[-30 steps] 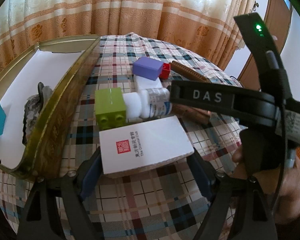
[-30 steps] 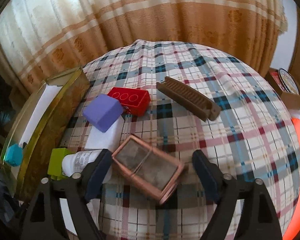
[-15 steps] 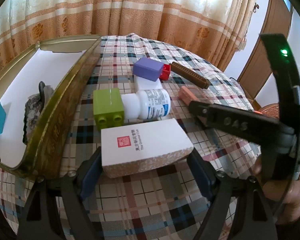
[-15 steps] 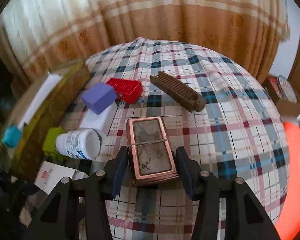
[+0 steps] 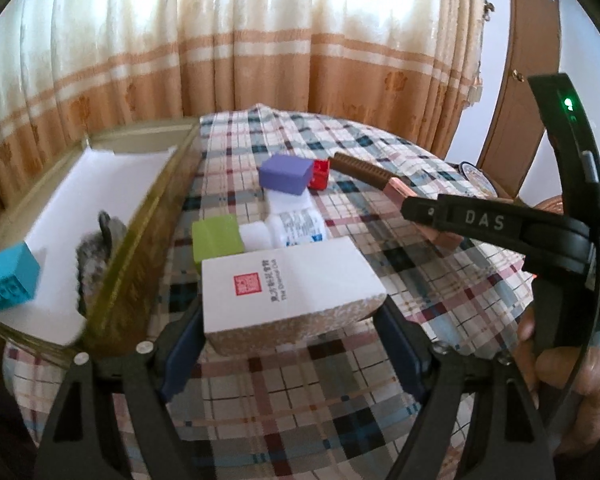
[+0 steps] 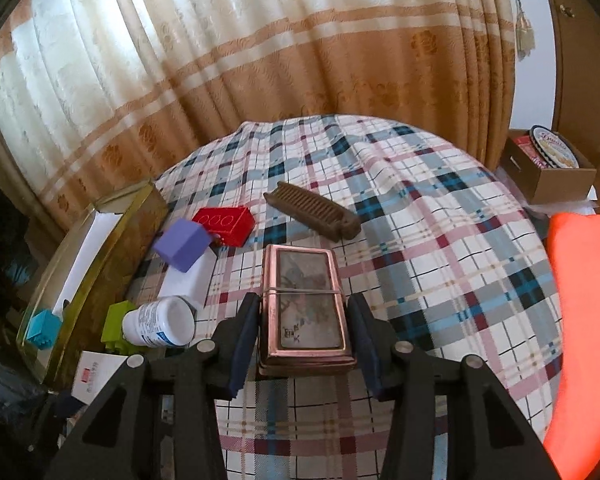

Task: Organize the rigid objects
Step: 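Grasp the copper-framed picture with the right gripper, then place the white box and copper picture into the gold tray with both grippers, then move both grippers back toward the remaining objects on the table, then grasp the white medicine bottle with the right gripper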

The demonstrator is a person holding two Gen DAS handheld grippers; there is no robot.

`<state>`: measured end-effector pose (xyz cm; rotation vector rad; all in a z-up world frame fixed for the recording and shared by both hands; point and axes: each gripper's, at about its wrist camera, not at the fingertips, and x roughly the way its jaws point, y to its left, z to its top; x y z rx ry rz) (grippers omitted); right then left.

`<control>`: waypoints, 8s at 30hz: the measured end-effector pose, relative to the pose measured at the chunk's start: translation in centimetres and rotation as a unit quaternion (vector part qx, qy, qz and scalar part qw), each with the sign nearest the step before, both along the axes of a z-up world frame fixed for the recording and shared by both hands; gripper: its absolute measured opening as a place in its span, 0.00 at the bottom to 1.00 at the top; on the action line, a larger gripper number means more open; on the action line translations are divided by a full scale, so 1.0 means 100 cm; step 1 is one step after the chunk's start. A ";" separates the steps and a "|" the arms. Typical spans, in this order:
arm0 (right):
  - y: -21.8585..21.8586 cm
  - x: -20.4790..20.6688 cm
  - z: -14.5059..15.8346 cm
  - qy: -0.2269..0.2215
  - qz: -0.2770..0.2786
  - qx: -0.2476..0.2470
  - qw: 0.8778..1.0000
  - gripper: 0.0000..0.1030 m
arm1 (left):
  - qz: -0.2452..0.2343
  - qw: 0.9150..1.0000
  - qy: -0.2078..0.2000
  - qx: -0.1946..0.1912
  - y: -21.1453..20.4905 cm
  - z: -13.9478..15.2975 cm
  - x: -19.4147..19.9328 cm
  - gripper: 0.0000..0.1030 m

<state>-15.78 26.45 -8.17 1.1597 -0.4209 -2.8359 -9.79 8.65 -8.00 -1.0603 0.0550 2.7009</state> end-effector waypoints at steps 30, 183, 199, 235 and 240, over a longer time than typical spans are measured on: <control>-0.063 0.021 0.038 0.092 0.000 0.049 0.995 0.47 | 0.158 0.985 0.070 0.013 -0.128 0.046 -0.025 0.79; -0.035 0.027 0.033 0.110 -0.019 0.020 0.994 0.90 | 0.093 0.989 0.117 -0.019 -0.050 0.048 0.000 0.95; -0.100 -0.021 -0.015 -0.039 0.088 -0.043 0.994 0.69 | 0.139 0.984 0.108 0.003 -0.092 0.055 -0.001 0.95; 0.018 -0.005 -0.014 -0.037 -0.024 -0.037 0.998 0.64 | 0.091 0.986 0.013 -0.137 0.029 0.015 -0.047 0.91; 0.016 -0.005 -0.015 -0.037 -0.024 -0.036 0.998 0.64 | 0.129 0.980 -0.023 -0.151 0.027 0.000 -0.062 0.88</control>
